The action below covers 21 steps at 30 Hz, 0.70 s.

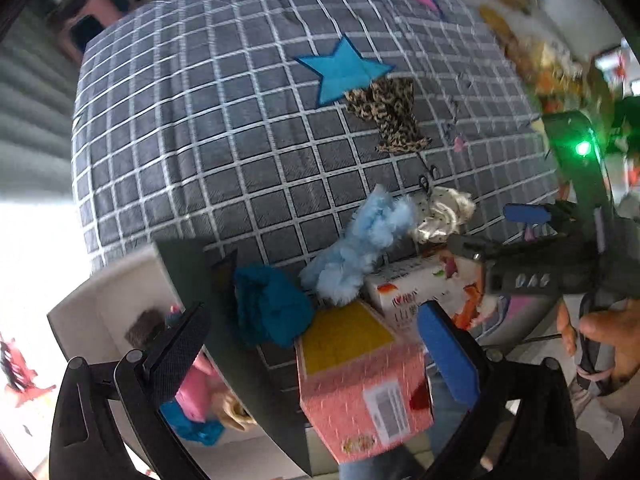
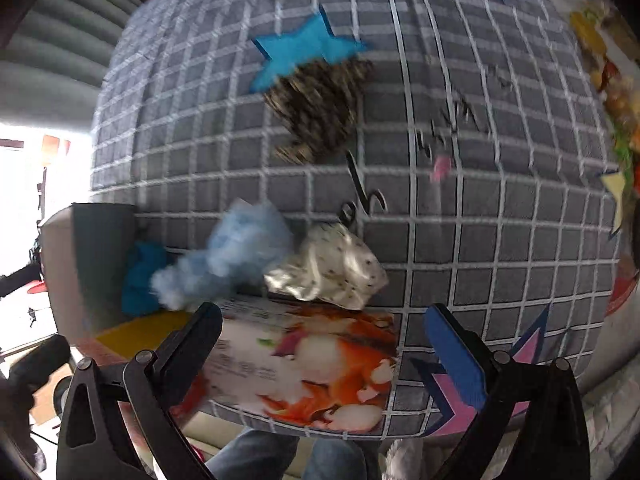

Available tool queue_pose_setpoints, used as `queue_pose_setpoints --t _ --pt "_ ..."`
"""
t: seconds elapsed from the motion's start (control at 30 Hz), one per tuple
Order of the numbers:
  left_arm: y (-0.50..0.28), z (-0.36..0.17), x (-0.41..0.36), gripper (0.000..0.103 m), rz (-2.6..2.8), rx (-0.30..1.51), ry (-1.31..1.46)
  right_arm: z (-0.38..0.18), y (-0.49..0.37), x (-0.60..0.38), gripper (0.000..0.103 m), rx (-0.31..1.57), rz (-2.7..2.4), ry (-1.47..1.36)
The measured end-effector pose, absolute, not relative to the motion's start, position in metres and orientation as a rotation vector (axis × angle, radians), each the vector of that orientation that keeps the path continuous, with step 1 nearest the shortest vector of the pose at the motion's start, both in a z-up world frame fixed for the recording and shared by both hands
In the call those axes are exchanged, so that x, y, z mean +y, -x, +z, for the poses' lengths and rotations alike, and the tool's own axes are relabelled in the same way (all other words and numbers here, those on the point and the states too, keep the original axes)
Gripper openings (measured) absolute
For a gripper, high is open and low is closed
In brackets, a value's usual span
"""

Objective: Organize soft objects
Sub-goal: 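Move both tools back toward the pile on the bedspread, then grasp the blue fluffy toy with left tool while right tool grasps polka-dot scrunchie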

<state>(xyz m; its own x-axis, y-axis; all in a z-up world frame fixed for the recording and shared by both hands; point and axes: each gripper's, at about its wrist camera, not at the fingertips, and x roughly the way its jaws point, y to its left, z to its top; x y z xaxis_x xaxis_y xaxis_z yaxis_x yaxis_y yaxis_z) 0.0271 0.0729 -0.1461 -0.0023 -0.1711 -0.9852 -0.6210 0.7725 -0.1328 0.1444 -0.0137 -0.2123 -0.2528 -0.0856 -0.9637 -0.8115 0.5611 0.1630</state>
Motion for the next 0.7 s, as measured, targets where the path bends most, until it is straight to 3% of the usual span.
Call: queue_pose_setpoints --t 0.2,0.43,0.7 --pt "-0.053 -0.176 0.08 0.103 0.356 1.684 0.624 -0.257 -0.137 -0.01 0.102 1.716 0.838 0.832" --pt "-0.084 -0.223 0.065 0.103 0.268 1.847 0.512 -0.282 -0.155 -0.003 0.102 1.564 0.766 0.94" --pt "-0.113 -0.28 0.033 0.103 0.136 1.982 0.355 -0.278 -0.245 -0.065 0.102 1.613 0.561 0.688"
